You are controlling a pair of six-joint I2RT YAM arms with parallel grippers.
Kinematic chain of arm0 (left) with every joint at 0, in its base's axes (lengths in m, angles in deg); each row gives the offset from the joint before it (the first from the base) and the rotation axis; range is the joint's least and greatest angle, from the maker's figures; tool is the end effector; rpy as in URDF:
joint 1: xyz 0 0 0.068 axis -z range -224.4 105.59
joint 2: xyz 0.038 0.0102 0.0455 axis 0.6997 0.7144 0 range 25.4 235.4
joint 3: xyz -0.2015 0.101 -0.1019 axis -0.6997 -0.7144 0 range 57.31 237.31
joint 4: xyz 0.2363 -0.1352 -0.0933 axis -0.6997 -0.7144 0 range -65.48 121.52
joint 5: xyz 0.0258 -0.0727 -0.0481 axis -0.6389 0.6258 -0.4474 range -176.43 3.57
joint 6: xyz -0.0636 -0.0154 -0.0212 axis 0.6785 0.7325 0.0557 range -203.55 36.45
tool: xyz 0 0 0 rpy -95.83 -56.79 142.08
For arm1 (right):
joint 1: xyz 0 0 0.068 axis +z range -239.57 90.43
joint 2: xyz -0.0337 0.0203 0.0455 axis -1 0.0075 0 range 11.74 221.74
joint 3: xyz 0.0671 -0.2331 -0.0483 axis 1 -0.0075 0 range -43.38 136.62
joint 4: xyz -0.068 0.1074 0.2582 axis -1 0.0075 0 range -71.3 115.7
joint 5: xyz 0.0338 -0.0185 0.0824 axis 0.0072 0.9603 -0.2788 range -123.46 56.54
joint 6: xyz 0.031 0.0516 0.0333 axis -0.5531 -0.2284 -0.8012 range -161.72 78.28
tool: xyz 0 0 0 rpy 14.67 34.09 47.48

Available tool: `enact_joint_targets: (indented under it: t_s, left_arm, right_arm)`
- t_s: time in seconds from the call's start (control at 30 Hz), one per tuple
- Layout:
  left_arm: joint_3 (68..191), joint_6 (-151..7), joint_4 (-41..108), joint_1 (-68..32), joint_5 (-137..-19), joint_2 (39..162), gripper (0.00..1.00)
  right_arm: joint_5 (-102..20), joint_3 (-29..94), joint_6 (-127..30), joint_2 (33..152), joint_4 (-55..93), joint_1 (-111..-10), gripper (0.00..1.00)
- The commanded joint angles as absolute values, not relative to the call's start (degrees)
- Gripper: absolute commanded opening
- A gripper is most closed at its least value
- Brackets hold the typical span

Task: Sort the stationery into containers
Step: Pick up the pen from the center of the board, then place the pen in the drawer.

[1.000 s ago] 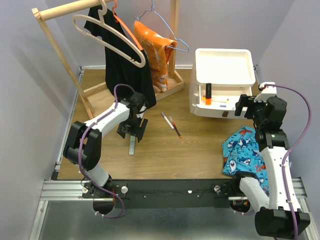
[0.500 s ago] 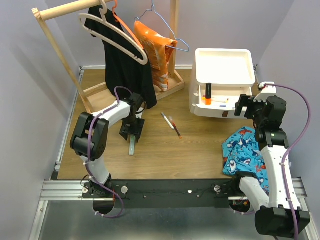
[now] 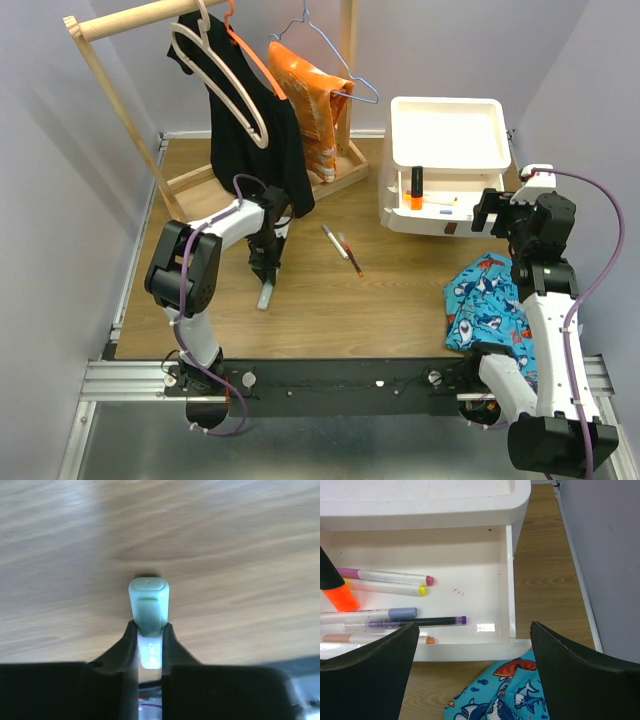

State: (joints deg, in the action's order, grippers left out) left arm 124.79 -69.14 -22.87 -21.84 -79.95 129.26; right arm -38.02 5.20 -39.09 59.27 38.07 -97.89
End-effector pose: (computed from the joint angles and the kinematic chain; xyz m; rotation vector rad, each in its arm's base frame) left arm 0.3028 -0.1327 0.1014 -0.2186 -3.0813 0.1595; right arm 0.2523 -0.0325 0.3130 0.0396 1.8896 -0.0552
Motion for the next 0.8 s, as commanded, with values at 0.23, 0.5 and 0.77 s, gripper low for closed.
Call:
enact_joint_targets:
  t_s: [0.23,0.5,0.77]
  left_arm:
    - [143.76,-80.55,-26.33,-13.03,-53.49,118.31,0.0]
    - [162.75,-86.09,-9.01,-7.41,-47.5,124.17,0.0]
    - [183.77,-87.24,-0.66,-5.03,-53.99,136.92,0.0]
  right_arm:
    - [-37.59,5.05,-38.91,58.32,36.71,-98.36,1.0]
    - [-37.85,4.87,-38.99,57.88,36.54,-98.36,1.0]
    - [-36.8,5.49,-38.47,56.57,37.85,-98.45,1.0]
